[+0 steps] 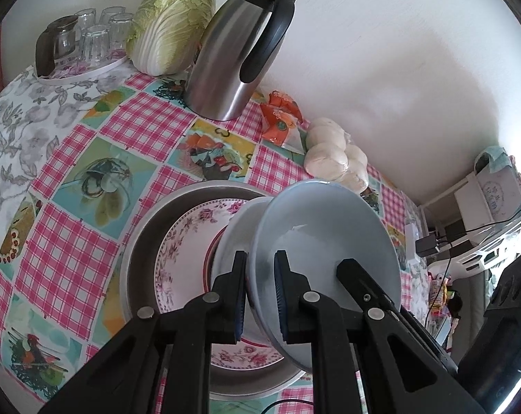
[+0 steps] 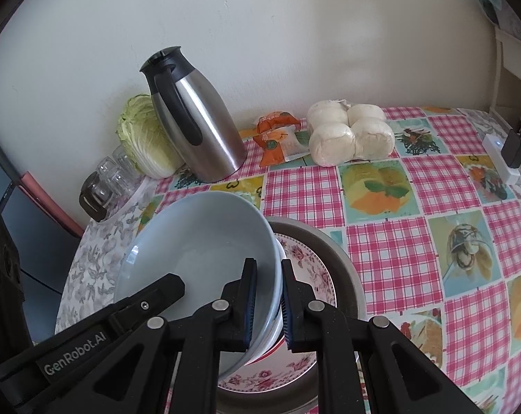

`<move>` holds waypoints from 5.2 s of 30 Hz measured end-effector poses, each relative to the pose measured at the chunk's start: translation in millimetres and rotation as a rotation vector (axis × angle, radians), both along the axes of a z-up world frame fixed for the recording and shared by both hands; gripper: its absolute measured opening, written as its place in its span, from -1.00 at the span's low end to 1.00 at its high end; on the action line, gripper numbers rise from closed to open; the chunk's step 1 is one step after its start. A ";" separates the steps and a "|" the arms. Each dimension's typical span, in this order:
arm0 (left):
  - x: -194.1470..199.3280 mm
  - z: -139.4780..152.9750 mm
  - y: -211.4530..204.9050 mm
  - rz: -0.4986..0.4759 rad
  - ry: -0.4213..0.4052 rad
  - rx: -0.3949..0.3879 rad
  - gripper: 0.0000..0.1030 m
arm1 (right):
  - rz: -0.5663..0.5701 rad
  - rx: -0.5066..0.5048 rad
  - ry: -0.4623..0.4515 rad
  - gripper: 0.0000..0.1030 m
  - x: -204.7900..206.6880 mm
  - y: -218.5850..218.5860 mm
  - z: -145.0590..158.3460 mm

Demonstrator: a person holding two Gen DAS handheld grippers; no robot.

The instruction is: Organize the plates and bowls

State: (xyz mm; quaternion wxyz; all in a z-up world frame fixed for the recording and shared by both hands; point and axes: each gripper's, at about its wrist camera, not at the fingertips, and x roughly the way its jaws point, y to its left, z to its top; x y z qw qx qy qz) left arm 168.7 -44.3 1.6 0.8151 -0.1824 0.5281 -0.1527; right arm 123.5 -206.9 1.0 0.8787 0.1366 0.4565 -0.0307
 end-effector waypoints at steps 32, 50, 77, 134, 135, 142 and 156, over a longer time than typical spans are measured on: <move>-1.4 5.7 2.4 0.022 -0.046 0.037 -0.74 | -0.034 0.053 -0.064 -0.85 -10.0 -19.6 9.9; -4.4 11.4 9.8 0.048 -0.035 0.034 -0.70 | 0.014 0.005 -0.040 -0.79 -18.6 -10.8 11.5; -61.2 24.5 40.3 0.044 -0.176 0.339 0.89 | 0.064 -0.181 0.003 0.61 -78.3 -0.2 1.8; -81.2 -36.4 69.8 -0.148 -0.227 0.389 0.90 | 0.174 -0.365 0.145 1.00 -89.2 35.8 -43.7; -80.9 -36.7 69.9 -0.149 -0.227 0.390 0.90 | 0.174 -0.366 0.144 1.00 -89.4 35.9 -43.9; -80.5 -37.9 70.1 -0.151 -0.222 0.389 0.90 | 0.173 -0.368 0.145 1.00 -89.5 36.2 -43.8; -80.7 -37.9 70.0 -0.151 -0.225 0.395 0.90 | 0.178 -0.375 0.151 1.00 -89.1 35.8 -44.7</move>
